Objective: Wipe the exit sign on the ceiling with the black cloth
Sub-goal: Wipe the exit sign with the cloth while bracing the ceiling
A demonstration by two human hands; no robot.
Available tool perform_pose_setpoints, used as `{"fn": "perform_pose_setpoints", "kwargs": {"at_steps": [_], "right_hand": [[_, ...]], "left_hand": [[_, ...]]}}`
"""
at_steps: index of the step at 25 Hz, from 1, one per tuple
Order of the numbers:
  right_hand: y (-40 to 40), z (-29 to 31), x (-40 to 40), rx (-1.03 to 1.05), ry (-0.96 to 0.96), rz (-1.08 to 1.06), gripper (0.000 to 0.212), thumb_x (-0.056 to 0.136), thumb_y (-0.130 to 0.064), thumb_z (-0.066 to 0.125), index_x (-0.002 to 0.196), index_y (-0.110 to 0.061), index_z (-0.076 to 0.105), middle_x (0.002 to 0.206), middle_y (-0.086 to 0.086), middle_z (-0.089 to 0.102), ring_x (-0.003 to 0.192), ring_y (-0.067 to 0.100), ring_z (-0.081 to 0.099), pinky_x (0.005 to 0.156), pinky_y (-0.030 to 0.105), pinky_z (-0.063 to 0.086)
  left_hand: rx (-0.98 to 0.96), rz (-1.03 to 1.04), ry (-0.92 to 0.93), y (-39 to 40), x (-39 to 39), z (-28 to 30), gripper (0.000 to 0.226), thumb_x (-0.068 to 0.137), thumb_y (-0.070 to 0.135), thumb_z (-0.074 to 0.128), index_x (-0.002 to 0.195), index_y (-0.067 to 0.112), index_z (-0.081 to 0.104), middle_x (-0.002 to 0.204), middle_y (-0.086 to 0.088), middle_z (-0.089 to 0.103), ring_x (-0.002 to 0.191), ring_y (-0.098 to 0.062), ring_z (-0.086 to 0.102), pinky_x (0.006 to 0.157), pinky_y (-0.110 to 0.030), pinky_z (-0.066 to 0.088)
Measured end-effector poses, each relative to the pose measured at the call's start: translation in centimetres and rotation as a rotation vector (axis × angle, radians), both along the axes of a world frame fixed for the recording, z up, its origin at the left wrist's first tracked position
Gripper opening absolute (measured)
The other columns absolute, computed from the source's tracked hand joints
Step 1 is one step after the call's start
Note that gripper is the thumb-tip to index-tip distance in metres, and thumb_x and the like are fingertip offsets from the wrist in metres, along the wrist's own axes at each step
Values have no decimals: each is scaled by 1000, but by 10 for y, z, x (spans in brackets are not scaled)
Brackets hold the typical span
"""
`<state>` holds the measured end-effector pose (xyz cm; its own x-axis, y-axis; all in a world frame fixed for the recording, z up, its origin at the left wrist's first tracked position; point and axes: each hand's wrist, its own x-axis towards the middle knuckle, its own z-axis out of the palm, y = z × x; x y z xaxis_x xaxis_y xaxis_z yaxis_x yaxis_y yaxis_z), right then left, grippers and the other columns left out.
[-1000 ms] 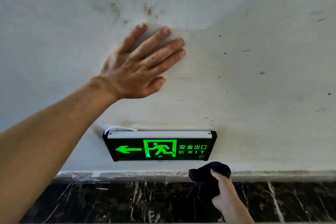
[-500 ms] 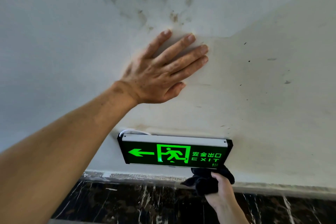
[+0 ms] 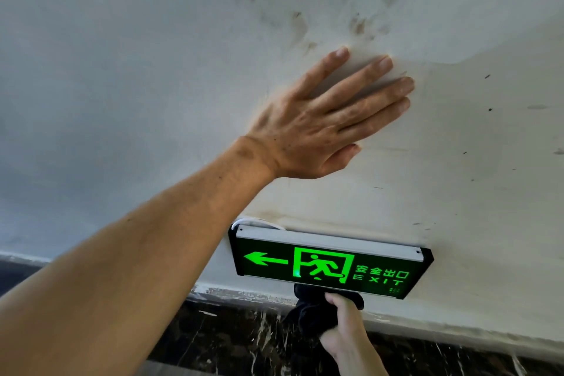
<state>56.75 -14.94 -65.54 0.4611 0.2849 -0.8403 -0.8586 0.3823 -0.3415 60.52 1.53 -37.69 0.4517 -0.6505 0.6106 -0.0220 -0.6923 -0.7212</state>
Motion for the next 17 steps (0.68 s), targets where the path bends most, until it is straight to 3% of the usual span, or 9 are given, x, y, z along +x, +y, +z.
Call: {"fn": "perform_pose_setpoints", "kwargs": {"at_steps": [2,5,7,11,14,17], "right_hand": [[5,2,-2,-16,-3,17,28,90,-2,45,112,8,59,88,30,69,83,43,62,70,46,49],[10,5,-5,-70,-1,30,31,89,0,49,118,8,56,105,32,64,95,46,62,77,50,48],[14,8,-6,-79,-3,37,31,88,2,50,118,7,56,108,33,63,94,46,62,75,49,49],[28,11,-13,-36,-9,51,26,89,6,47,112,10,59,87,29,66,76,40,63,68,45,49],[44,12,-18,-31,-10,81,22,89,7,46,108,9,58,87,29,65,78,41,62,66,45,48],[60,9,-25,-35,-37,133,12,89,8,47,91,10,59,74,28,69,71,40,65,62,43,49]], "left_hand": [[11,14,2,-1,0,1,66,91,35,52,153,14,39,157,-4,45,145,-29,29,121,-51,5],[17,27,4,-1,0,1,67,91,37,51,153,14,37,157,-3,44,145,-29,28,121,-51,4],[18,27,4,-1,-1,1,67,92,37,51,154,14,37,158,-4,43,145,-29,28,121,-50,3],[10,13,15,-1,-2,2,67,92,36,51,153,13,37,158,-4,43,145,-29,28,121,-50,3],[8,10,27,-2,-3,3,66,92,34,50,153,13,37,157,-4,44,145,-29,29,121,-50,2],[7,5,36,-2,-4,4,64,92,33,49,152,13,39,157,-5,44,145,-29,32,122,-52,6]]}}
